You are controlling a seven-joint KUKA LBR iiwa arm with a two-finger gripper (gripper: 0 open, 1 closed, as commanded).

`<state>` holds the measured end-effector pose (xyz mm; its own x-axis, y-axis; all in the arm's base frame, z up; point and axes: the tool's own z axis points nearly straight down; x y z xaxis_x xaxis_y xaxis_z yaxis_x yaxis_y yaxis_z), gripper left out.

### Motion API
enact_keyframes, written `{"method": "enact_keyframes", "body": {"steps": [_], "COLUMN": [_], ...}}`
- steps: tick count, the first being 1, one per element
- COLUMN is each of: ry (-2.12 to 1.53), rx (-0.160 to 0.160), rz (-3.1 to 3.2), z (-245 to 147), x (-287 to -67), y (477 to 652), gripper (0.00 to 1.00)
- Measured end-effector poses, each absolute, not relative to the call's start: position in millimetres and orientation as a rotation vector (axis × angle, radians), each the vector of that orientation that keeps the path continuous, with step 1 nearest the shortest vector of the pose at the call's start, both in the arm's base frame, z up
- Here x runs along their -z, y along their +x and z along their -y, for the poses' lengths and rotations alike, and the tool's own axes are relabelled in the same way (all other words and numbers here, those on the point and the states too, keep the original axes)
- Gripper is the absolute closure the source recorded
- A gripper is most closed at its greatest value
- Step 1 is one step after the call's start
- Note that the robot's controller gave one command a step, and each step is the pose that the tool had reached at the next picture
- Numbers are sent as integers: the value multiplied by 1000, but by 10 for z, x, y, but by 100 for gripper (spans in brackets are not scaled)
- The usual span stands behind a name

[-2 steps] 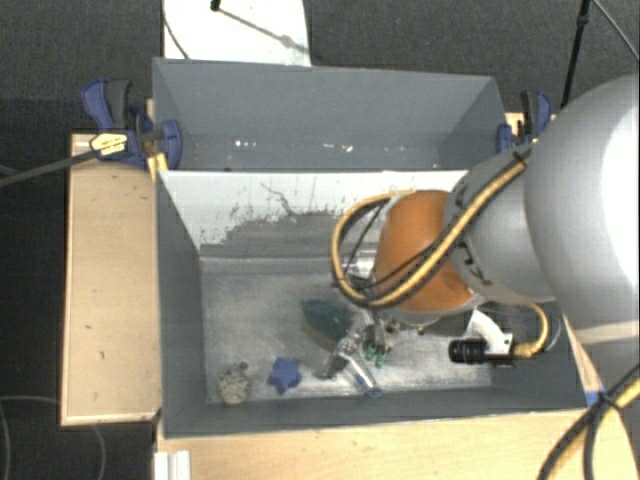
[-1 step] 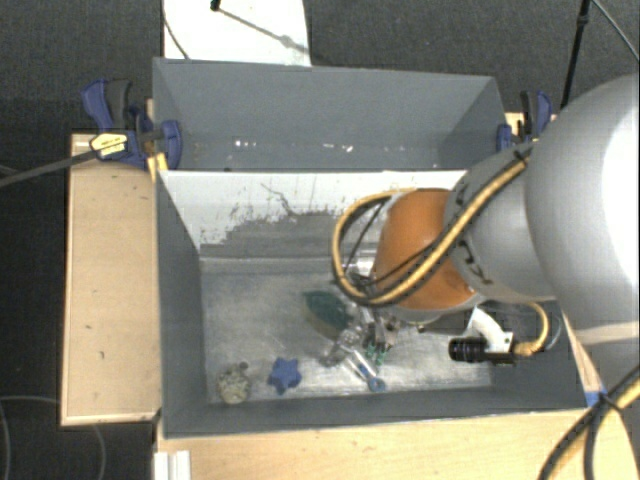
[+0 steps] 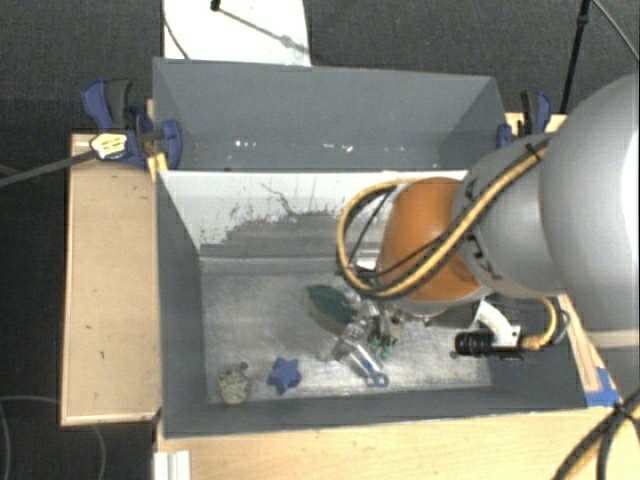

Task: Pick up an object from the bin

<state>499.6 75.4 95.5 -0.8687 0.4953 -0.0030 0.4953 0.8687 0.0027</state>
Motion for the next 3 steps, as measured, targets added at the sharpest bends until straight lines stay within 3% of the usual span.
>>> {"method": "enact_keyframes", "body": {"steps": [1, 2, 3], "ry": [810, 812, 806], "rx": [-3, -4, -4], "rz": [-3031, -3029, -3032], "z": [-752, -750, -751], "x": [-964, -1141, -1539], "y": [5001, 5009, 5018], "gripper": [100, 100, 100]}}
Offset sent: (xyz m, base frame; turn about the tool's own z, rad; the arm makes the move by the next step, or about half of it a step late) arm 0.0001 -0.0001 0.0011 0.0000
